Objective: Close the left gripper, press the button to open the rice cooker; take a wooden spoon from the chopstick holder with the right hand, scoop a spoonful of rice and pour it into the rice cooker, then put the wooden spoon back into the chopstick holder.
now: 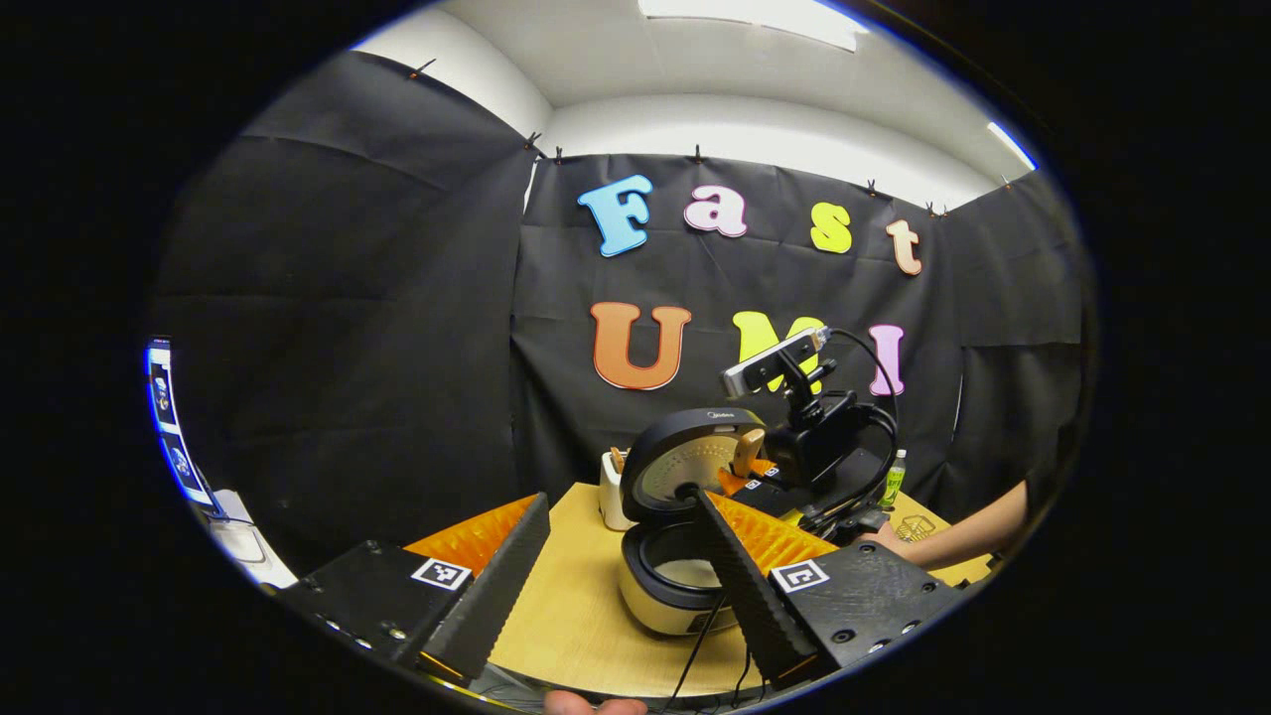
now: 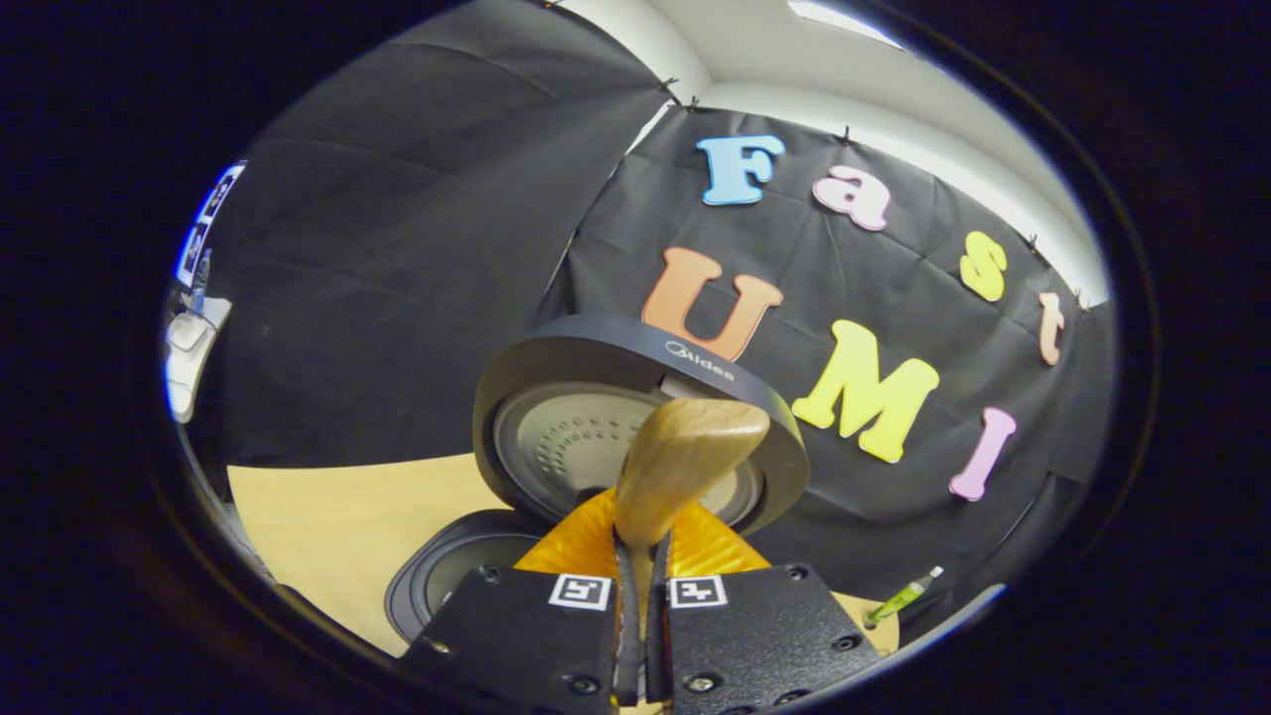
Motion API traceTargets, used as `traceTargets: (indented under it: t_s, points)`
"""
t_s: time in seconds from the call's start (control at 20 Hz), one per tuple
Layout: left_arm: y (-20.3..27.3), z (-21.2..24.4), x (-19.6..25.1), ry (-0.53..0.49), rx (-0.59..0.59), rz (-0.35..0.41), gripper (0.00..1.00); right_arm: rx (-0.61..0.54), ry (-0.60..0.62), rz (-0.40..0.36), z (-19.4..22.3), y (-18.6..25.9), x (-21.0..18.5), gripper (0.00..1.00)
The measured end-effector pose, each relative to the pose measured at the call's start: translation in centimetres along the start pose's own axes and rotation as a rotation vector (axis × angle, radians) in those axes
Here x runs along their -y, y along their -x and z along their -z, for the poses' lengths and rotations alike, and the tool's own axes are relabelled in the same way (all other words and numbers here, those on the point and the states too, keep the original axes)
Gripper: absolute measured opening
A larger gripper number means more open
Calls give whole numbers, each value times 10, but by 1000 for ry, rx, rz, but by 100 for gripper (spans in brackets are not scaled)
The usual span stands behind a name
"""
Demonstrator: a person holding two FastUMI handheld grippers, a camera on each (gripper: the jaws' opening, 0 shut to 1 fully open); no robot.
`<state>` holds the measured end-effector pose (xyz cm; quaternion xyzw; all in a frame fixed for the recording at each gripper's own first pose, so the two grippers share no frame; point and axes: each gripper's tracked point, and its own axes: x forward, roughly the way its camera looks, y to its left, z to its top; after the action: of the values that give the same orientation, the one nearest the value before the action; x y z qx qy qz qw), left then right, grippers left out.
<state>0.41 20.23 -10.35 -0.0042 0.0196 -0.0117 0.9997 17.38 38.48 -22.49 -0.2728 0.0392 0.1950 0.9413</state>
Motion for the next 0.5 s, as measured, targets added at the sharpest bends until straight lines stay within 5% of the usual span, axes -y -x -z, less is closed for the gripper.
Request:
traceTargets:
  t_s: [0.25,0.5]
  points:
    - [-1,-6,8,-8,6,54,94,-3,-57,4,-8,11,8,8]
    - [2,-16,20,27,-1,59,94,7,-286,-14,-19,33,35,8]
